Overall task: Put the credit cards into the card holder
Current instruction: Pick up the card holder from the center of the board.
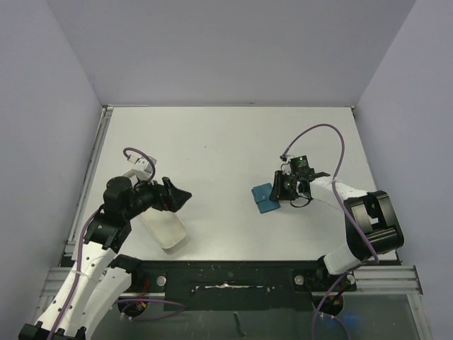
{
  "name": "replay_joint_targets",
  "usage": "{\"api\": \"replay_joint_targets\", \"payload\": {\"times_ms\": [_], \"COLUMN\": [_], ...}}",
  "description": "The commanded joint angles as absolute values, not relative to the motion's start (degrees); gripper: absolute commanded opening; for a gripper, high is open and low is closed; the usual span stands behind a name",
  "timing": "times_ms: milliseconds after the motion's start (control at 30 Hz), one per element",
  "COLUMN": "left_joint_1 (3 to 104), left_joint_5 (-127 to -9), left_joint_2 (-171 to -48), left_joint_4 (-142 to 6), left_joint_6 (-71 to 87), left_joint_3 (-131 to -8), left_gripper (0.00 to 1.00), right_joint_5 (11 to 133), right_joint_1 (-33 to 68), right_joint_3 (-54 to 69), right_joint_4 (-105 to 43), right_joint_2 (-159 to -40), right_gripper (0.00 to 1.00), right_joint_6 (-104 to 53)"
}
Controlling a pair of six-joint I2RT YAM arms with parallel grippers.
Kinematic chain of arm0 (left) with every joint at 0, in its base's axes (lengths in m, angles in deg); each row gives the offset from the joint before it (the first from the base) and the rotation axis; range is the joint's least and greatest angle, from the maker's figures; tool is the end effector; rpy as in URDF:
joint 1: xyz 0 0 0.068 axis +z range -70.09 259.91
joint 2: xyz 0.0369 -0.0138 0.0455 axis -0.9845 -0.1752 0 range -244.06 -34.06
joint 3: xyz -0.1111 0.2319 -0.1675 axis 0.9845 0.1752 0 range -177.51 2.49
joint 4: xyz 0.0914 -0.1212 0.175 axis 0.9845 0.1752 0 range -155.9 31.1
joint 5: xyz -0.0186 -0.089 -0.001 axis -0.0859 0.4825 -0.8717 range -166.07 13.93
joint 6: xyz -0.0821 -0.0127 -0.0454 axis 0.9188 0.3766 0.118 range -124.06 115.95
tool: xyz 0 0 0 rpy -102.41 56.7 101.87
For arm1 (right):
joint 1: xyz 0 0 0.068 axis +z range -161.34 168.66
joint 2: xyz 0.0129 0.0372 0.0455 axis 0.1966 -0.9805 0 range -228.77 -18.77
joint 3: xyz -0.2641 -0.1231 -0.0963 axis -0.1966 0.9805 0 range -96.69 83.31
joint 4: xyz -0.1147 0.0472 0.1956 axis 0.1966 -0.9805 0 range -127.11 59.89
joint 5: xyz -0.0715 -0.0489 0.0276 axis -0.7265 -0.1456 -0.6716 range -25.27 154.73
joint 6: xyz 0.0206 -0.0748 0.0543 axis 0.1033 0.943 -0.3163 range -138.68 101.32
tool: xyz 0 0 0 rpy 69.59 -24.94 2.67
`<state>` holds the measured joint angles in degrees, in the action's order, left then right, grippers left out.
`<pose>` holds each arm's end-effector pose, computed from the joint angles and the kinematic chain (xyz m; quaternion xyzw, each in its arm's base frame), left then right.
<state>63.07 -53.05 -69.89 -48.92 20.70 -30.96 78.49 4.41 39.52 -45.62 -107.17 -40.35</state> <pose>0.1214 -0.0717 0.2890 0.0599 0.8056 -0.3534 0.4718 0.2673 0.0966 0.1694 0.0187 0.9596 0.1917 0.2052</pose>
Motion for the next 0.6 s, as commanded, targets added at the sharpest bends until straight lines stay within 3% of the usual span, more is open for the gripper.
{"api": "replay_joint_targets", "payload": {"times_ms": [0, 33, 267, 567], "left_joint_1": [62.9, 62.9, 59.5, 43.7], "left_joint_5": [-49.4, -47.8, -47.4, -59.9], "left_joint_2": [-71.9, -72.7, -79.6, -91.0], "left_joint_4": [-53.0, -53.1, -54.1, -56.3], "left_joint_6": [22.0, 22.6, 27.7, 31.0], "left_joint_3": [-31.9, -31.9, -33.9, -39.1], "left_gripper": [0.91, 0.89, 0.77, 0.66], "right_joint_5": [76.2, 76.2, 76.7, 73.6], "right_joint_1": [5.6, 5.9, 9.0, 15.7], "right_joint_3": [41.2, 41.4, 43.0, 40.9], "right_joint_4": [-45.3, -45.4, -45.4, -46.3], "right_joint_2": [-103.6, -102.8, -95.3, -89.8], "right_gripper": [0.04, 0.0, 0.0, 0.0], "right_joint_6": [-41.3, -41.6, -46.9, -53.7]}}
